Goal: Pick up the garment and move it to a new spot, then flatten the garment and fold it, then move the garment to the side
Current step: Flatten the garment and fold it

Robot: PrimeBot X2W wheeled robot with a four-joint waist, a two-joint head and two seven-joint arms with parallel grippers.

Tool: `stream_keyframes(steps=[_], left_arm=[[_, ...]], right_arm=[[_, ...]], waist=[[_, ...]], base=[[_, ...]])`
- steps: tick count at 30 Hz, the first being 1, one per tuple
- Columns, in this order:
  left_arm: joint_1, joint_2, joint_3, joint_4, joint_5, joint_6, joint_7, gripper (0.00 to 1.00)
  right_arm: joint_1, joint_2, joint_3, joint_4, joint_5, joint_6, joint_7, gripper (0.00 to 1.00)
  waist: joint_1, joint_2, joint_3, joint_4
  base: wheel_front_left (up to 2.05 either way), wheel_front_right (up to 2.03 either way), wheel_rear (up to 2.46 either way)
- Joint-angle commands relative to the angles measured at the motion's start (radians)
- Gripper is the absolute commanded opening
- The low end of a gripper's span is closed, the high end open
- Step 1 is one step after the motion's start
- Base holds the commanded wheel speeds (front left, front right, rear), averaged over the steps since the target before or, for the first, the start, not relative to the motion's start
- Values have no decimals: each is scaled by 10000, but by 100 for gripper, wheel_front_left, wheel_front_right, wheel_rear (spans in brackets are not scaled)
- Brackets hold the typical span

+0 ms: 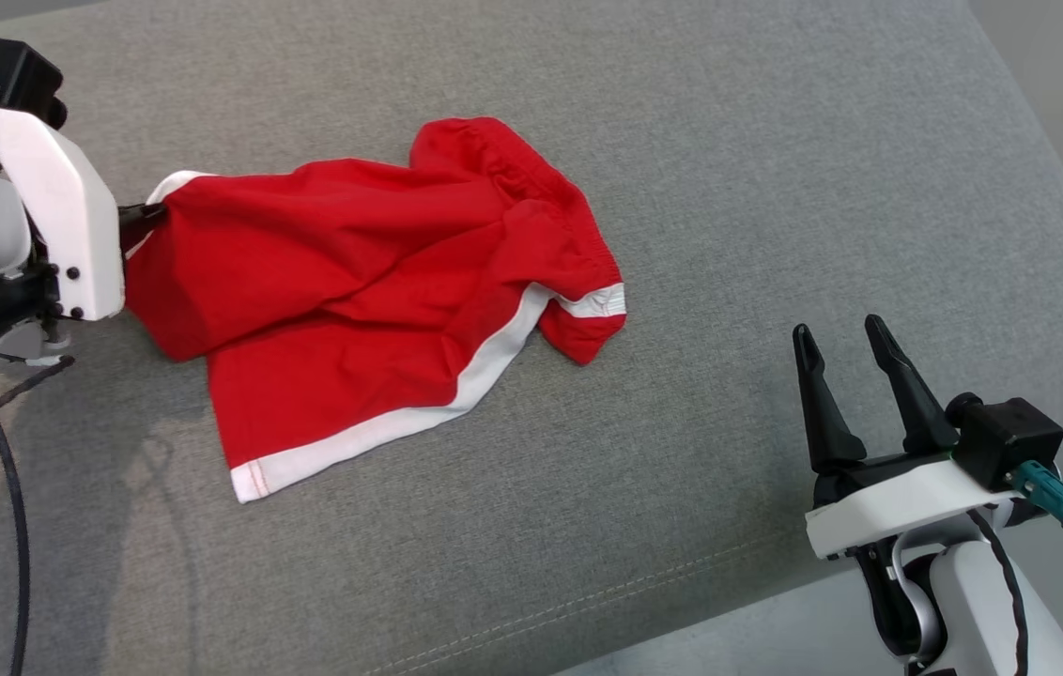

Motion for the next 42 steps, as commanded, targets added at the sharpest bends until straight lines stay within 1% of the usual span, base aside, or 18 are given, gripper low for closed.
stream_keyframes(steps=[1,3,7,11,12,13,17,21,23,24,26,27,30,31,34,37,39,42], left_arm=[[-583,523,412,26,-126,-54,166,0],[-739,594,413,347,-388,-62,505,0],[-1121,815,334,781,-532,-68,837,0],[-1419,911,297,1086,-454,-70,569,0],[-1477,928,335,1135,-387,-70,288,24],[-1486,929,300,1202,-301,-71,110,100],[-1386,866,244,1163,-55,-71,-973,100],[-1038,627,550,992,-21,-72,-2748,100],[-749,494,773,856,57,-30,-3868,100],[-555,378,938,782,31,62,-4448,100],[-117,231,1143,599,228,393,-5648,100],[171,70,1311,514,131,541,-6128,100],[975,-231,1721,215,167,1161,-7625,100],[975,-231,1721,215,167,1161,-7625,100],[1888,-371,2009,-199,304,1742,-8881,100],[2796,-411,2273,-774,454,2233,-9537,100],[3415,-363,2482,-1294,676,2565,-9732,100],[4413,-400,2881,-2200,1016,2948,-9835,100]], right_arm=[[-205,-70,277,-164,95,44,-151,100],[-263,-70,331,-113,141,44,-160,100],[-383,-70,421,-148,244,44,-167,100],[-381,-70,375,-186,257,44,-169,100],[-376,-70,362,-183,249,44,-169,100],[-371,-70,342,-175,232,44,-170,100],[-349,-70,226,-175,119,44,-170,100],[-294,-70,66,-190,-59,44,-171,100],[-278,-70,-24,-211,-174,44,-171,100],[-269,-70,-75,-227,-237,44,-171,100],[-244,-70,-155,-241,-356,44,-171,100],[-222,-70,-198,-248,-405,44,-171,100],[-80,-70,-414,-287,-559,44,-171,100],[-80,-70,-414,-287,-559,44,-171,100],[64,-70,-512,-311,-690,44,-171,100],[145,-70,-549,-310,-785,44,-171,100],[179,-70,-534,-313,-832,44,-155,100],[205,-70,-486,-300,-863,44,-138,100]], waist=[[0,0,296,-378],[0,0,406,-547],[0,0,584,-796],[0,0,629,-842],[0,0,629,-832],[0,0,606,-797],[0,0,470,-535],[0,0,278,-75],[0,0,162,204],[0,0,95,353],[0,0,-50,649],[0,0,-133,792],[0,0,-374,1206],[0,0,-374,1206],[0,0,-617,1459],[0,0,-823,1608],[0,0,-936,1675],[0,0,-1079,1763]], base=[[0,0,0],[0,0,0],[0,0,0],[0,0,0],[0,0,0],[0,0,0],[0,0,0],[0,0,0],[0,0,0],[0,0,0],[0,0,0],[0,0,0],[0,0,0],[0,0,0],[0,0,0],[0,0,0],[0,0,0],[0,0,0]])
